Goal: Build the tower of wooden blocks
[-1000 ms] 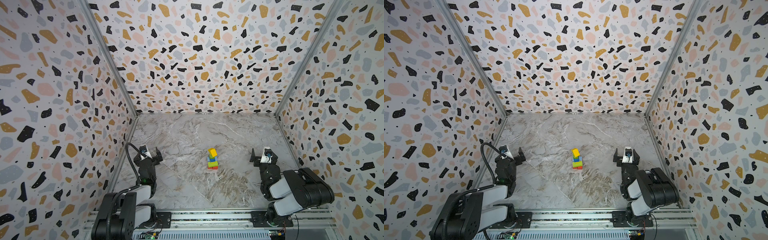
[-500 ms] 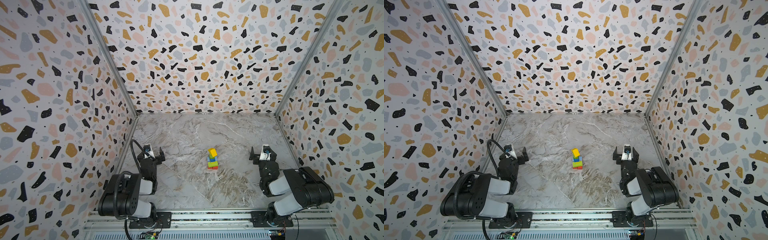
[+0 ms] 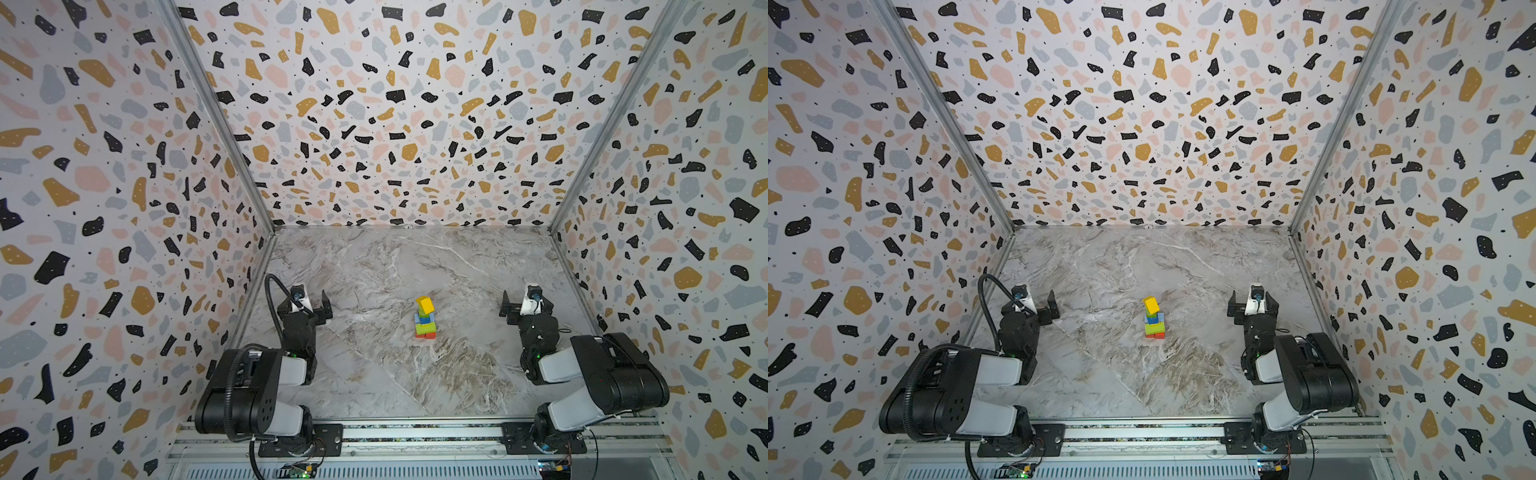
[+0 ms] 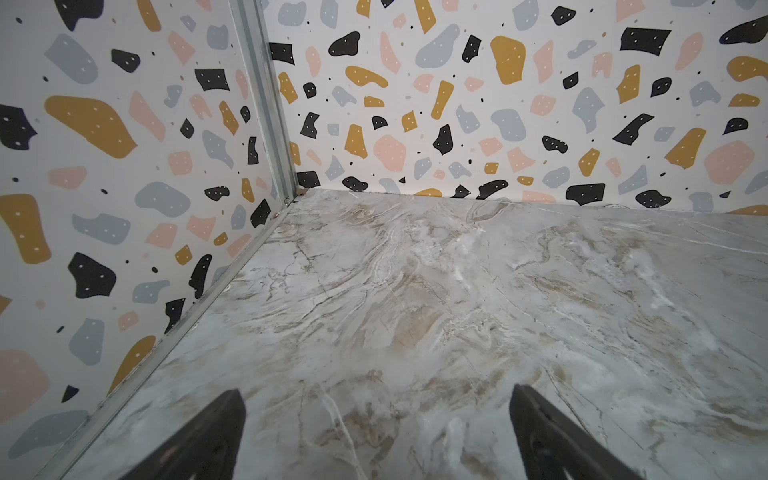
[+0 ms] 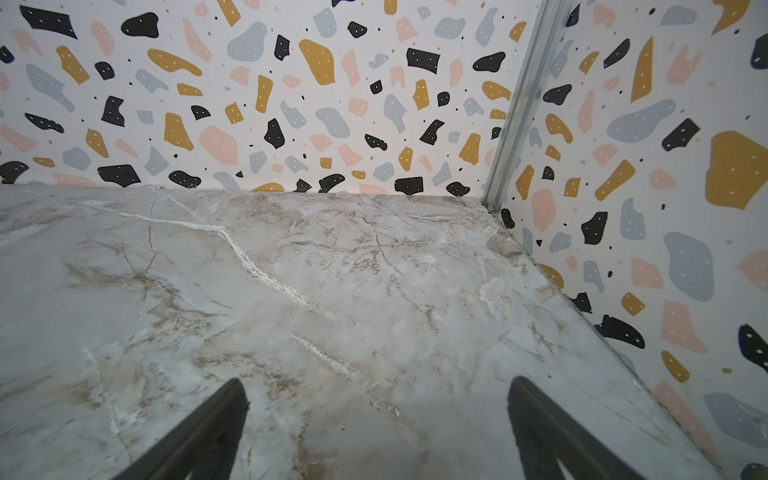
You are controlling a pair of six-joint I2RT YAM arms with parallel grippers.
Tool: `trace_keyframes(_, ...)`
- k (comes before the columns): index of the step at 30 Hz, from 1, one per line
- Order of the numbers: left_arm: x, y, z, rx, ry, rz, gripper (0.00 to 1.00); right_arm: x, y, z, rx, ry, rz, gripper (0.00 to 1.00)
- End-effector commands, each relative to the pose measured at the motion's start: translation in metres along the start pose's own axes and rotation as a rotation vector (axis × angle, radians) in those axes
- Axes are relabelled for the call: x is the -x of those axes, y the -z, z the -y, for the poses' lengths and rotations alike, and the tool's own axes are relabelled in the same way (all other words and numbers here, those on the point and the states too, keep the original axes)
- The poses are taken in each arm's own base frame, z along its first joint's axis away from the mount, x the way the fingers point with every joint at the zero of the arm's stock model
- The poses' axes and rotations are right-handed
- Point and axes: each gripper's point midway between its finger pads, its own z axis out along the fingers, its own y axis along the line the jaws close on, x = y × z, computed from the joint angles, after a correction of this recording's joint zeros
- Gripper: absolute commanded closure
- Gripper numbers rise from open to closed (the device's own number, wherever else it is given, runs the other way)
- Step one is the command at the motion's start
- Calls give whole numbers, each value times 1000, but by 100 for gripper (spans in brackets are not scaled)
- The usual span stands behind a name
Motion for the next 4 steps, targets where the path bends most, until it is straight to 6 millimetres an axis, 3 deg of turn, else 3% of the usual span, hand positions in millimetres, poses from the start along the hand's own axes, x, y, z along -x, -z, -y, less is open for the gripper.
trace_keyframes(1, 13, 1, -2, 12, -5, 48, 0, 7, -2, -2, 7, -13, 16, 1)
trace_keyframes(4, 14, 1, -2, 12, -5, 50, 0, 8, 0, -2, 8, -14, 20, 1)
